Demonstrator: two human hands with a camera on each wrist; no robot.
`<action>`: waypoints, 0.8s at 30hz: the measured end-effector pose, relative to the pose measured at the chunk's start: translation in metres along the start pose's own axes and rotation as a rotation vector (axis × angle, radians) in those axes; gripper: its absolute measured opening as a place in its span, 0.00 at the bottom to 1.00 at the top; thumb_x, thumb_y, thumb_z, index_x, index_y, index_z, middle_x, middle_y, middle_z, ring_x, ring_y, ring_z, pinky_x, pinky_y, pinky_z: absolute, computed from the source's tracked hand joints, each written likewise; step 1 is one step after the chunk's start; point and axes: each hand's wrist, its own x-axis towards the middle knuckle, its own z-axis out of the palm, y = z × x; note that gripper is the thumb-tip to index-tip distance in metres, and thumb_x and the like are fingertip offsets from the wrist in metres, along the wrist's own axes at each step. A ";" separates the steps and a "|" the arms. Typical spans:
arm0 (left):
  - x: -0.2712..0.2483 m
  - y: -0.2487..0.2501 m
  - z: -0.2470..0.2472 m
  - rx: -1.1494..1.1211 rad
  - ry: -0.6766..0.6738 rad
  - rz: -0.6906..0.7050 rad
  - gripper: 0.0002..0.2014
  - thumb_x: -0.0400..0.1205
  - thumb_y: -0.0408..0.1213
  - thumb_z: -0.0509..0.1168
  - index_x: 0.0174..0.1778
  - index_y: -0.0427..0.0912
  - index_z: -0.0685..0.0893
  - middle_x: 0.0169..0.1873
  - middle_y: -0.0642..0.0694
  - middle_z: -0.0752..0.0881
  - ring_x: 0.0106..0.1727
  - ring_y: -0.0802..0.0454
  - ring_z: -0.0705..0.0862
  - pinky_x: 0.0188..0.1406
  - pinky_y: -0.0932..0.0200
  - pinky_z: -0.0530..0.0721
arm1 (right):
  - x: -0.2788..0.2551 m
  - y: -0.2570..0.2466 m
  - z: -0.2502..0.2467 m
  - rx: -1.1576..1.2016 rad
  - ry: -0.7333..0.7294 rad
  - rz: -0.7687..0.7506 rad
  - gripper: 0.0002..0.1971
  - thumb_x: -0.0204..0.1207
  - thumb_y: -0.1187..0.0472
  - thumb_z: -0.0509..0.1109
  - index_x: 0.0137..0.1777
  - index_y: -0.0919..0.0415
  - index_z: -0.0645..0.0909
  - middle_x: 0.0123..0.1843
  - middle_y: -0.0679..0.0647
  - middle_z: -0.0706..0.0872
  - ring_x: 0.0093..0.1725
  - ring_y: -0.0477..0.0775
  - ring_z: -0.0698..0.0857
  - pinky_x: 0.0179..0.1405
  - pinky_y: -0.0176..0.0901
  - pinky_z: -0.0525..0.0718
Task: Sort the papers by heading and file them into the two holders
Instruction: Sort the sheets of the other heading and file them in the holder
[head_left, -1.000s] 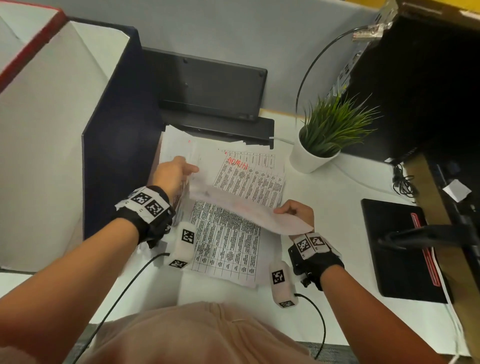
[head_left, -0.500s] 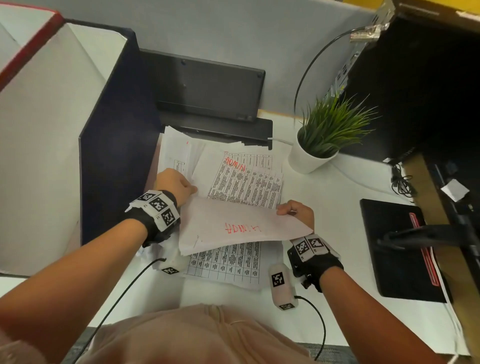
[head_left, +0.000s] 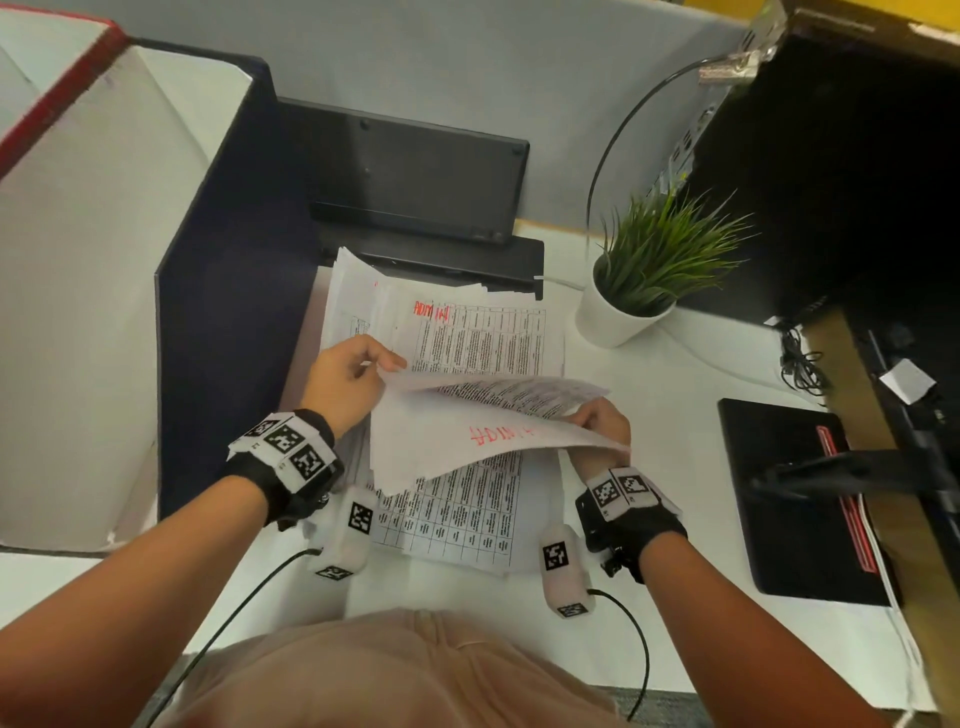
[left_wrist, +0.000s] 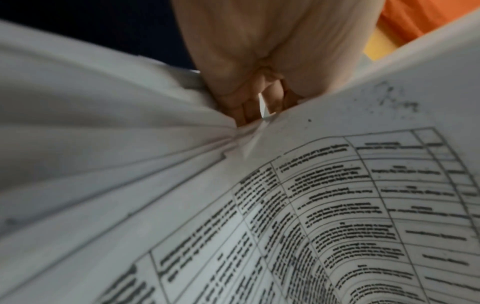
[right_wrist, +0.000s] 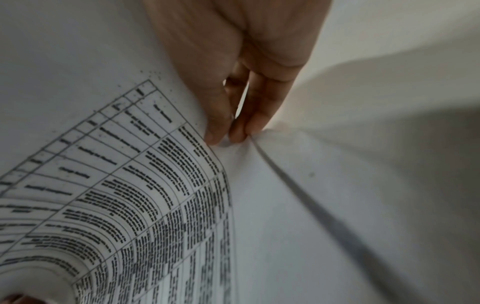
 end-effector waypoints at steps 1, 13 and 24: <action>-0.001 0.000 0.000 -0.044 -0.011 -0.013 0.18 0.76 0.13 0.57 0.31 0.41 0.77 0.46 0.38 0.86 0.55 0.41 0.83 0.57 0.49 0.81 | -0.003 -0.001 0.000 -0.075 0.005 -0.057 0.12 0.67 0.82 0.66 0.36 0.65 0.71 0.30 0.51 0.74 0.31 0.48 0.73 0.27 0.29 0.74; 0.016 0.013 -0.005 0.002 0.077 -0.278 0.07 0.77 0.28 0.62 0.39 0.34 0.86 0.35 0.42 0.84 0.36 0.48 0.79 0.38 0.55 0.78 | 0.006 0.013 -0.004 0.025 -0.131 -0.064 0.18 0.62 0.87 0.62 0.23 0.64 0.76 0.16 0.43 0.78 0.18 0.35 0.72 0.21 0.27 0.72; 0.040 0.018 -0.001 0.411 -0.105 -0.506 0.17 0.73 0.43 0.75 0.50 0.35 0.83 0.40 0.44 0.84 0.42 0.46 0.83 0.46 0.54 0.84 | 0.012 0.017 -0.004 0.226 -0.119 0.205 0.16 0.55 0.74 0.67 0.10 0.59 0.79 0.15 0.47 0.78 0.27 0.58 0.73 0.32 0.38 0.75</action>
